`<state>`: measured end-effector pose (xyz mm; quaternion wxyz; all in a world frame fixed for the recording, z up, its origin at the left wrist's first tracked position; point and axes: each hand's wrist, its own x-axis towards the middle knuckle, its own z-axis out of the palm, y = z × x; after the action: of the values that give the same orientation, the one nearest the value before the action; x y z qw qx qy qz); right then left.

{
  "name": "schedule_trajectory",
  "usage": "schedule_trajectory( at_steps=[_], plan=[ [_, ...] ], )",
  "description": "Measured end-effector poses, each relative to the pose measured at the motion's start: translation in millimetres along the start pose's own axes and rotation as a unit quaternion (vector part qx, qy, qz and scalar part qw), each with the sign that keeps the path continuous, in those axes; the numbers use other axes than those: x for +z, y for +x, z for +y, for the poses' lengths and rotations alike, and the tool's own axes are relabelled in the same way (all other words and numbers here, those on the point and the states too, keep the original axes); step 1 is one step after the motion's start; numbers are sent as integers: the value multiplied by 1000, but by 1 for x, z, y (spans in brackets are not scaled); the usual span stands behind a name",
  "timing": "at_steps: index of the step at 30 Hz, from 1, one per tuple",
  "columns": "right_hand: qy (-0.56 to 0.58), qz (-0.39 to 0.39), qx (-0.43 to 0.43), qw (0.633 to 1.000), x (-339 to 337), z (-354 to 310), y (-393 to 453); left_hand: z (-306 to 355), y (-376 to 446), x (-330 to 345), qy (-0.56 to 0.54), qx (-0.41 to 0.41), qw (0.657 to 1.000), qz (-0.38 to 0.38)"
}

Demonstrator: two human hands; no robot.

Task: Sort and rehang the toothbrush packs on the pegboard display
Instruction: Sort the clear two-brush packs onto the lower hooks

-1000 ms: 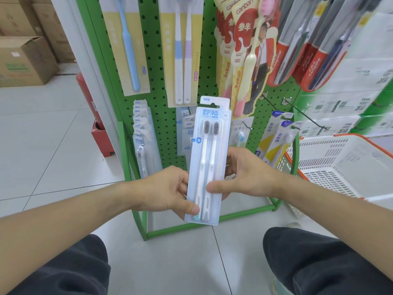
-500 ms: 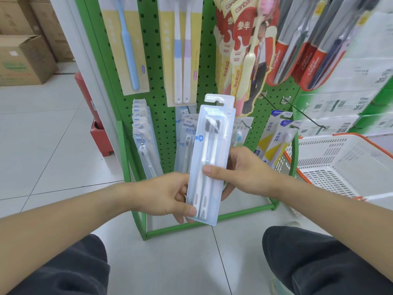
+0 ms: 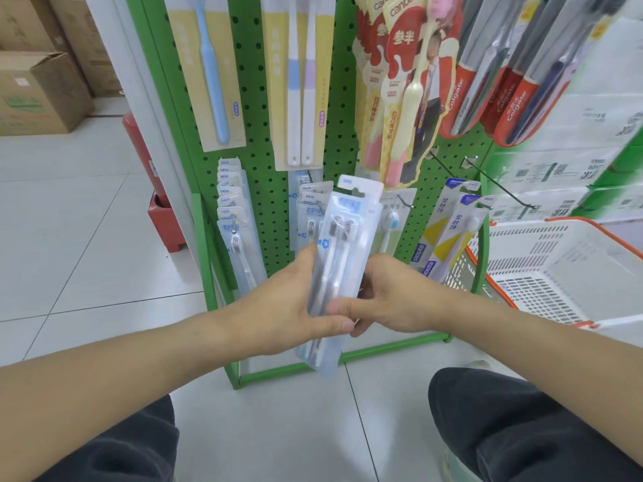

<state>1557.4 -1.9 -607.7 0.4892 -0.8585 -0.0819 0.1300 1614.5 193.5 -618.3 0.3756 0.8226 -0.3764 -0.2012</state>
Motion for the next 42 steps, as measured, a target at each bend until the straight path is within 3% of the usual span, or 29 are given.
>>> schedule_trajectory(
  at_steps=[4,7,9,13,15,17,20,23,26,33,36,38,42],
  plan=[
    [-8,-94,-5,996,0,-3,-4,0,1,3,41,10,998,-53],
    [6,-108,7,994,-6,-1,-5,-4,2,2,95,0,992,-80],
    [5,-77,12,997,-9,0,-5,-7,1,2,113,1,989,-97],
    [17,89,26,996,-18,2,2,-14,2,3,60,-14,993,-105],
    [-45,148,35,987,-25,5,3,-13,2,2,30,-18,996,-87],
    [-65,160,45,984,-28,6,2,-12,2,0,-3,-39,995,-86],
    [38,154,31,987,-26,5,2,-9,1,-4,-8,-65,994,-92],
    [60,117,2,991,-23,-2,0,-8,3,-7,-19,-65,997,-33],
    [49,127,5,991,-22,-2,0,-4,4,-9,-71,-59,996,15],
    [84,197,-46,976,-15,-8,0,3,4,-8,-119,-82,988,-60],
    [19,181,-63,981,-18,-8,-1,2,3,-9,-93,-95,987,-86],
    [-27,170,-46,984,-19,-9,-1,1,2,-9,-73,-100,988,-91],
    [-15,194,-8,981,-19,-10,3,-2,4,-10,-85,-115,988,-63]
  ],
)
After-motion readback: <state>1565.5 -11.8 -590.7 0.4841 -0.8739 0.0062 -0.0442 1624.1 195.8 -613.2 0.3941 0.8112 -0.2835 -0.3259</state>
